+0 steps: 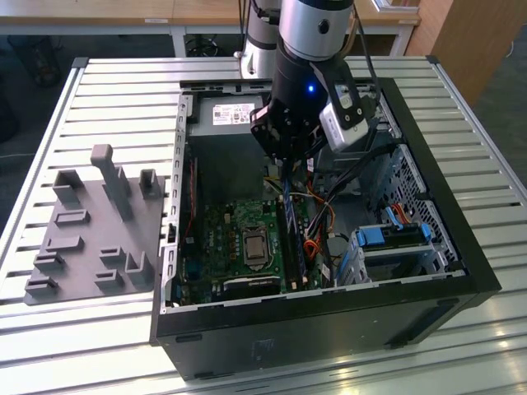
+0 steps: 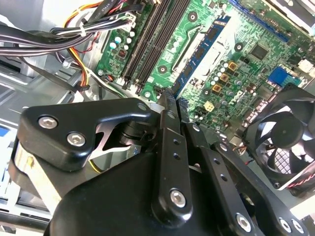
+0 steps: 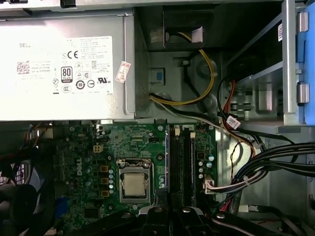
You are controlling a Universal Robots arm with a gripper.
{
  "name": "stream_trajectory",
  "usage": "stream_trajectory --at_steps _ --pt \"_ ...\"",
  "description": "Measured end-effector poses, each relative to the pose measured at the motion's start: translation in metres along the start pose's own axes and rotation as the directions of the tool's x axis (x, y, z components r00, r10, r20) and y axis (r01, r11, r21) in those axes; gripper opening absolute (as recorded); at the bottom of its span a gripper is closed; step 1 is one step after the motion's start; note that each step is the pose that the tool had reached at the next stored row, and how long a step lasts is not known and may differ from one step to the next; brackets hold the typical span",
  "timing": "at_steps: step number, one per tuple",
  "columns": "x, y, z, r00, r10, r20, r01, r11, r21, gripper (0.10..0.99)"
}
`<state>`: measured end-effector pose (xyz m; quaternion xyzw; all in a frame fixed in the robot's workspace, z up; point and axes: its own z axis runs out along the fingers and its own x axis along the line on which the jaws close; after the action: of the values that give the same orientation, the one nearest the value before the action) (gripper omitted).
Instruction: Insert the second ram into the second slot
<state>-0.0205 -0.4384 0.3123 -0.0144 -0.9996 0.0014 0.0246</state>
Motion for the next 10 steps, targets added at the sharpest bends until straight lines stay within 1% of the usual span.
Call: stream_trajectory --at_steps 4,10 --pt "-0.0001 0.0 0.0016 0.9989 -0.047 0.0001 0.047 0.9989 0.002 0.137" --pt "-0.0002 -0.0012 0.0039 0.9987 -0.052 0.0002 0.052 0.9987 0.002 0.137"
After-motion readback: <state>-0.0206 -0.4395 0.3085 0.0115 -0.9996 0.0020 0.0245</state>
